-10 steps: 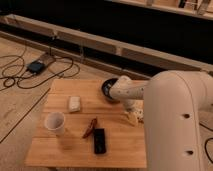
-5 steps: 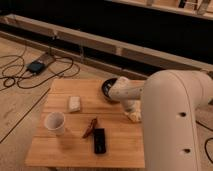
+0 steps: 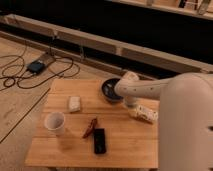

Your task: Stand the bottle upright

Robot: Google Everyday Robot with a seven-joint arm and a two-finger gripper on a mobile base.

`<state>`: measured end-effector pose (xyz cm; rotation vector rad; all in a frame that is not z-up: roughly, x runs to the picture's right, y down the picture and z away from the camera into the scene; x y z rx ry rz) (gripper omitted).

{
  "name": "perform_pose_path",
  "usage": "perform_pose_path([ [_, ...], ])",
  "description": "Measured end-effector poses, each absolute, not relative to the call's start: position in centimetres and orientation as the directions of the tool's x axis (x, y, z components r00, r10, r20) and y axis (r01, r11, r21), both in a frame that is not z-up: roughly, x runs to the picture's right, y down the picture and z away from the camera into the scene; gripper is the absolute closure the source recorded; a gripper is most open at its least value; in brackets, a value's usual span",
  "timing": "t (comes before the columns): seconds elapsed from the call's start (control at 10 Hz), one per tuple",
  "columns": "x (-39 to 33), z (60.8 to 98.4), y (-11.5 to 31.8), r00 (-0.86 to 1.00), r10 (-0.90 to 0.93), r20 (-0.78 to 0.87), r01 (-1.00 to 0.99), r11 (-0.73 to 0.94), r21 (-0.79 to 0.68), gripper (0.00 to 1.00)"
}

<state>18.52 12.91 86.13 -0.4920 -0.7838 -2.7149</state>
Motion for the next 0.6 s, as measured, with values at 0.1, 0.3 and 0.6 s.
perform_pose_path([
  [0.1,18.4,85.2,11.4,-0.904,-0.274,0.328,0.399,-0.815,0.420,1.00],
  [0.3,18.7,83.6,9.4,-0.877,-0.428,0.217,0.480,-0.798,0.365,1.00],
  [0.6,20.5,80.7,7.6,-0.791,-0.611,0.039,0.590,-0.744,0.312,1.00],
])
